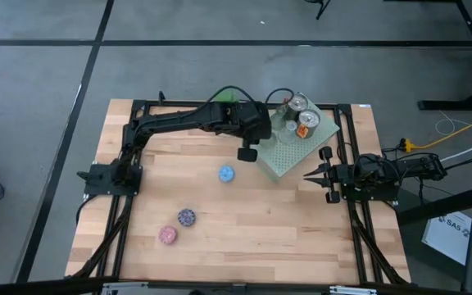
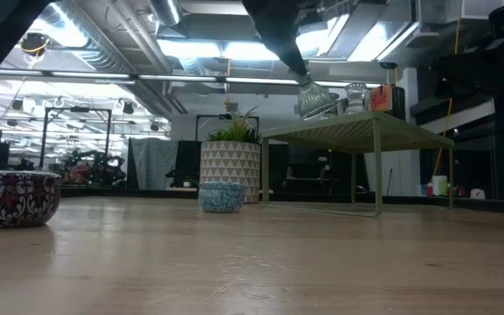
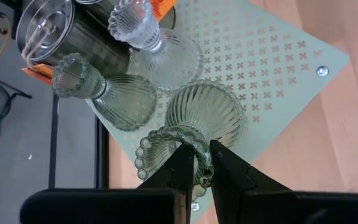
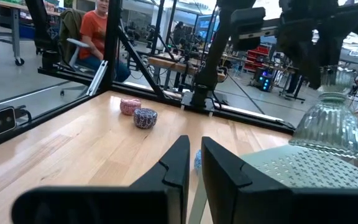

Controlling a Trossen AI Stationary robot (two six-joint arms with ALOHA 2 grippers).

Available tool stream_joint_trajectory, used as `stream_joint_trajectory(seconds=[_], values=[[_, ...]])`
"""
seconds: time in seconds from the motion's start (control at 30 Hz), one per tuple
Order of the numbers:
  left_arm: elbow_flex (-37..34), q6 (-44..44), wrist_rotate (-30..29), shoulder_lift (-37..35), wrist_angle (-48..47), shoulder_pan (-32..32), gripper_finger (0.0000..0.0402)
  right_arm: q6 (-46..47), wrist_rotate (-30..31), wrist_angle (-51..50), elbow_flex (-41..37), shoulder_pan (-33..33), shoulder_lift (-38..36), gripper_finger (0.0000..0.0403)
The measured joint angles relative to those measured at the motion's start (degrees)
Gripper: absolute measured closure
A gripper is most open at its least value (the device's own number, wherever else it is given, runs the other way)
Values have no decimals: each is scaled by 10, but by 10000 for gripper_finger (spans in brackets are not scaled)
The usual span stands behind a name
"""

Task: Pick & Place candle stick holders
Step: Align the green glass candle holder with the other transparent glass candle holder on the shelf

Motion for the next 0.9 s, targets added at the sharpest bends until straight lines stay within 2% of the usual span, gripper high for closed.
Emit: stream_joint_trajectory(seconds=[0.73, 0.9], values=[[-15, 16, 43, 0, 5, 30, 372, 0, 1, -2, 0, 0, 0, 359], [-15, 15, 43, 0, 5, 31, 355, 0, 1, -2, 0, 0, 0, 359]])
